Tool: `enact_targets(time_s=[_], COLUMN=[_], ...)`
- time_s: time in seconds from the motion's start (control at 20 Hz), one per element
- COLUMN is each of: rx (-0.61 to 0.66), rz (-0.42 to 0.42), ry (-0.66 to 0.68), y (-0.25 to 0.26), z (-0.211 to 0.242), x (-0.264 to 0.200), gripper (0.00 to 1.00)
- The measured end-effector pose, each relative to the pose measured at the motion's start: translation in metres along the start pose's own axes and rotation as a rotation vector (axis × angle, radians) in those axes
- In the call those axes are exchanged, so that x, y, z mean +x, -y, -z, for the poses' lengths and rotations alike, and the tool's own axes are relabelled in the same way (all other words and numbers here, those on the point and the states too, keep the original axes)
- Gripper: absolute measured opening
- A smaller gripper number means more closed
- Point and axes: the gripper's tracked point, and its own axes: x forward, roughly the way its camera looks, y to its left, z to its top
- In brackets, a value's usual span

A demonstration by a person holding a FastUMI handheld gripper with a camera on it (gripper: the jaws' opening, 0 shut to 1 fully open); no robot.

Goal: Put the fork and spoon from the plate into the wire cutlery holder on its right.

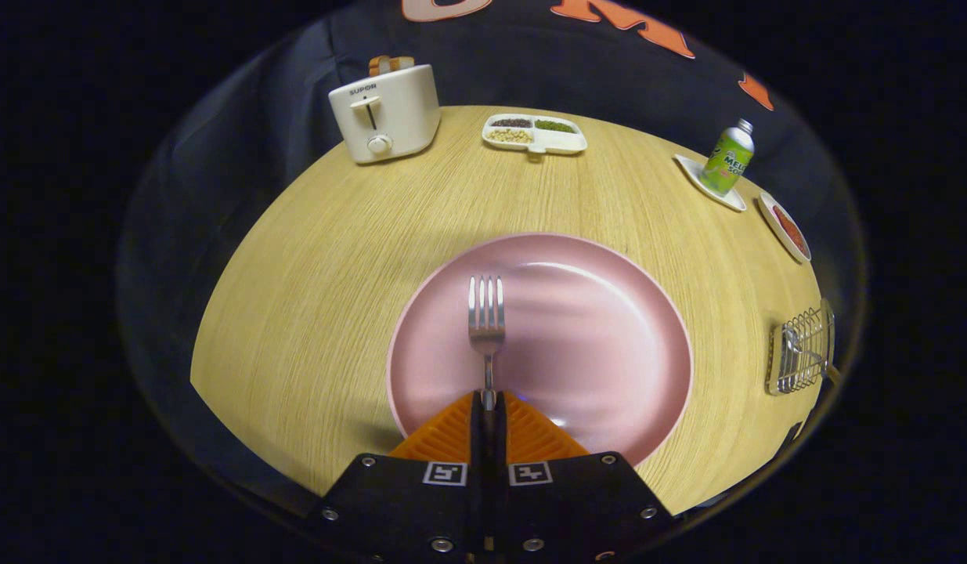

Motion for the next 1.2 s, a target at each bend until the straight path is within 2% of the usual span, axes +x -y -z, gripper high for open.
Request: enact_targets(time_s=[0.3,0.5,0.7,1.0,1.2], rx=[0.123,0.178,0.240,0.333,0.335], rz=[0.051,0.152,0.242,0.312,0.309], ry=[0.117,0.229,0.278,0.243,0.160], y=[0.070,0.140,0.207,0.278,0.295], z=[-0.032,-0.051,-0.053,-0.036,-0.022], x=[-0.044,-0.086,-0.120,-0.147,-0.144], gripper=[0.05,0.05,0.05,0.05,0.05])
